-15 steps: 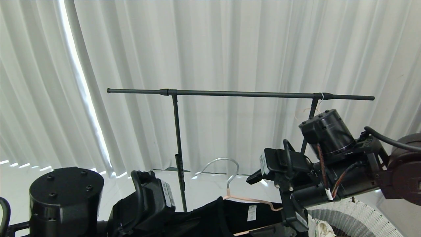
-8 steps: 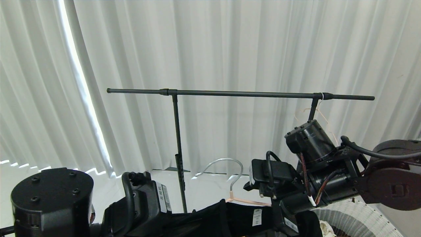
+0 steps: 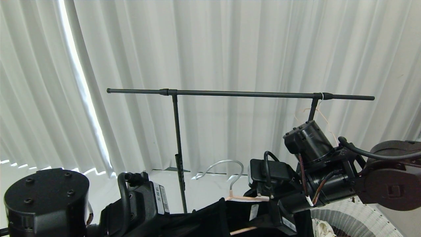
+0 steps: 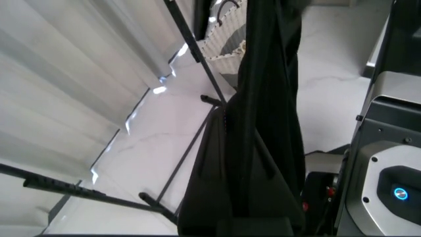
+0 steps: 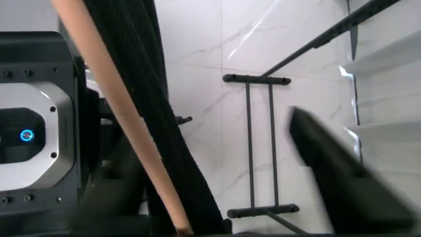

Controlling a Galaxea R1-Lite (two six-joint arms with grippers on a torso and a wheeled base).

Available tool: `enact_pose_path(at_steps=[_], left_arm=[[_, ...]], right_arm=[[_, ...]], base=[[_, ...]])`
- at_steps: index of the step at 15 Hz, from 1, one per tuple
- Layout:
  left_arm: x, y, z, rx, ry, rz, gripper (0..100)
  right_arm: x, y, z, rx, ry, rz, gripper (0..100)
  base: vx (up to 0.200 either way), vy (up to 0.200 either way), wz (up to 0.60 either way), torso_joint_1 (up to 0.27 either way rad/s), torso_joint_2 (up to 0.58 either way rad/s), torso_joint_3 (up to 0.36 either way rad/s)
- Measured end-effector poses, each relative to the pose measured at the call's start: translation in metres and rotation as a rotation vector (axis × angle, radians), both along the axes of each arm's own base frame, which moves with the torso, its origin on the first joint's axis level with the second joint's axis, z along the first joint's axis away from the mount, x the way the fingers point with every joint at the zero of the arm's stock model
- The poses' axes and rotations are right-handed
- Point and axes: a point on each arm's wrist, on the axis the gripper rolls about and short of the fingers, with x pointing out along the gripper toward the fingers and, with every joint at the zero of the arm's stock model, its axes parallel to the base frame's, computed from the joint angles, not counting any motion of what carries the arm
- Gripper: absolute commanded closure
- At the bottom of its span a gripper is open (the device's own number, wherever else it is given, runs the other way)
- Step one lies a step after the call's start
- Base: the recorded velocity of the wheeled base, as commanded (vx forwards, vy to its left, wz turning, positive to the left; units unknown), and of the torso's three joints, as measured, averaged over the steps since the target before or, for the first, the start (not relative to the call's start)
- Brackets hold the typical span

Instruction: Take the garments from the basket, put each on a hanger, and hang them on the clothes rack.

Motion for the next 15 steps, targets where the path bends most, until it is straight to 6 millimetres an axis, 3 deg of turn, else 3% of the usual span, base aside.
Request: enact_pose_path(at_steps=[5, 6, 11, 15], left_arm=[[-0.001, 0.001, 0.001, -0.003, -0.005, 0.001, 100], [-0.002, 0.002, 0.000, -0.001, -0.003, 0.002, 0], [-0.001, 0.009, -0.002, 0.010, -0.006, 0.058, 0], [-0.007, 0.031, -0.009, 0.015, -0.005, 0.136, 0]], right_arm=[[0.005, 0.003, 0.006, 0.053, -0.065, -0.012, 100], [0.005, 0.004, 0.007, 0.068, -0.079, -0.012, 100], [0.006, -0.002, 0.014, 0.123, -0.137, -0.026, 100], [0.011, -0.034, 0.019, 0.128, -0.168, -0.121, 100]], base=[[0.000, 0.000, 0.00, 0.000, 0.00, 0.000], [0.000, 0.000, 0.00, 0.000, 0.00, 0.000], [0.000, 0.000, 0.00, 0.000, 0.00, 0.000], [0.000, 0.000, 0.00, 0.000, 0.00, 0.000]])
